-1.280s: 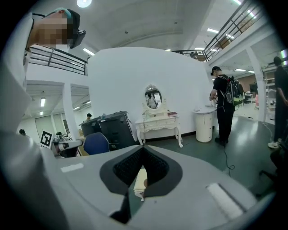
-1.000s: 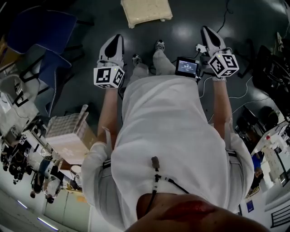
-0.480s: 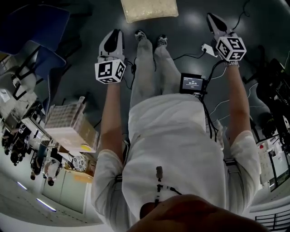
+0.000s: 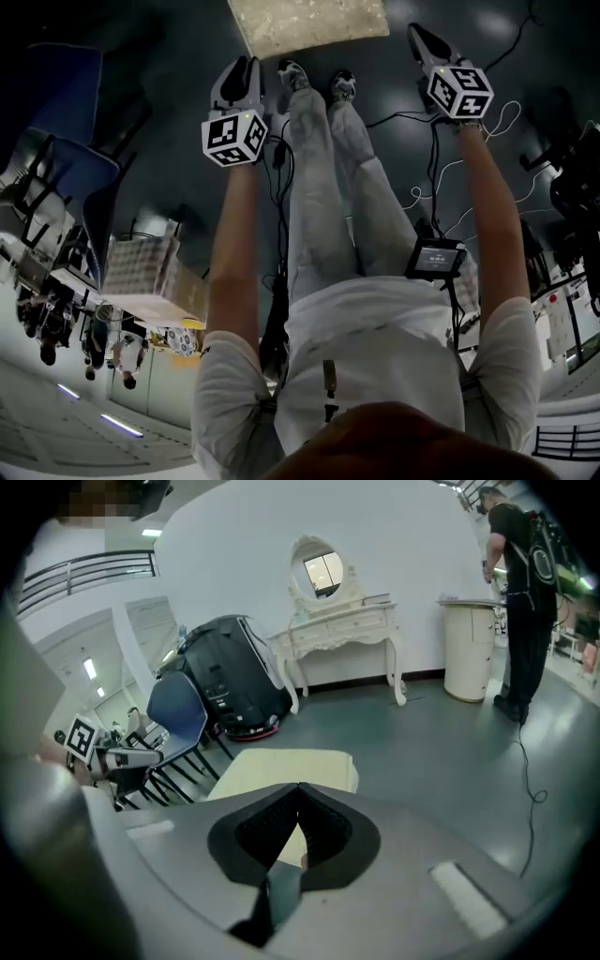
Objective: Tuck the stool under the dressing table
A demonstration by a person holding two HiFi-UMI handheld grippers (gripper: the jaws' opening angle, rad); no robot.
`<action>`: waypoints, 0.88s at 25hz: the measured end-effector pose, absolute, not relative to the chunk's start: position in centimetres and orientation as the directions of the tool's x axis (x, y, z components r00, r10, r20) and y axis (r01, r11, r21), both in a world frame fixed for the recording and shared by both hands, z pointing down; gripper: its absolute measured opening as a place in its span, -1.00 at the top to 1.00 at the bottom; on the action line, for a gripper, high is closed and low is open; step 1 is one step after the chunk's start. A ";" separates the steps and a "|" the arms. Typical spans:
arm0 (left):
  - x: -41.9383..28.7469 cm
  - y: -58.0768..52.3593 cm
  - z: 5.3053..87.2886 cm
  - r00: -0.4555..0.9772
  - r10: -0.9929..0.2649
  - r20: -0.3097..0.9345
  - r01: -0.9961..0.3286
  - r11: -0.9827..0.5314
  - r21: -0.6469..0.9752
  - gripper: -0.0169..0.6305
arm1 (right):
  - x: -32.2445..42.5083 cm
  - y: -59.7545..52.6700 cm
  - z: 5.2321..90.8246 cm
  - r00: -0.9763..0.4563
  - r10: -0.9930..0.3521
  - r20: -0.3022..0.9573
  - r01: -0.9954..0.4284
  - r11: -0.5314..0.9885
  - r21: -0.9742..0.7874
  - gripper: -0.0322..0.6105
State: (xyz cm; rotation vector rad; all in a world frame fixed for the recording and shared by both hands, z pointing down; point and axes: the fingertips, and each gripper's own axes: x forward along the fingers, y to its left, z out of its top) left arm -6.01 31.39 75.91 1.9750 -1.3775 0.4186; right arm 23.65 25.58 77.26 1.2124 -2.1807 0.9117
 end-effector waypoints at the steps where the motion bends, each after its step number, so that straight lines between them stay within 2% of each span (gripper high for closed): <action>1: -6.2 31.4 77.9 0.386 -0.683 0.620 -0.915 -0.196 0.354 0.63 | 22.9 26.1 79.2 -0.492 -0.529 0.692 -0.864 0.392 -0.315 0.88; 4: -6.4 31.3 83.5 0.380 -0.650 0.658 -0.916 -0.166 0.366 0.41 | 22.0 26.7 84.4 -0.471 -0.508 0.721 -0.876 0.363 -0.316 0.81; 7: -6.5 31.7 88.1 0.363 -0.622 0.694 -0.920 -0.122 0.372 0.23 | 22.1 27.3 88.9 -0.431 -0.489 0.759 -0.900 0.297 -0.319 0.54; 11: -6.4 31.9 92.0 0.347 -0.582 0.735 -0.922 -0.070 0.380 -0.04 | 22.1 27.8 92.6 -0.393 -0.452 0.801 -0.919 0.230 -0.321 0.05; 13: -5.9 31.8 93.0 0.350 -0.567 0.746 -0.922 -0.065 0.383 -0.18 | 22.3 27.7 93.3 -0.376 -0.440 0.816 -0.925 0.225 -0.305 0.01; 22: -5.0 31.0 94.1 0.424 -0.470 0.774 -0.904 -0.168 0.393 -0.19 | 22.5 27.5 93.9 -0.374 -0.383 0.845 -0.924 0.231 -0.305 0.01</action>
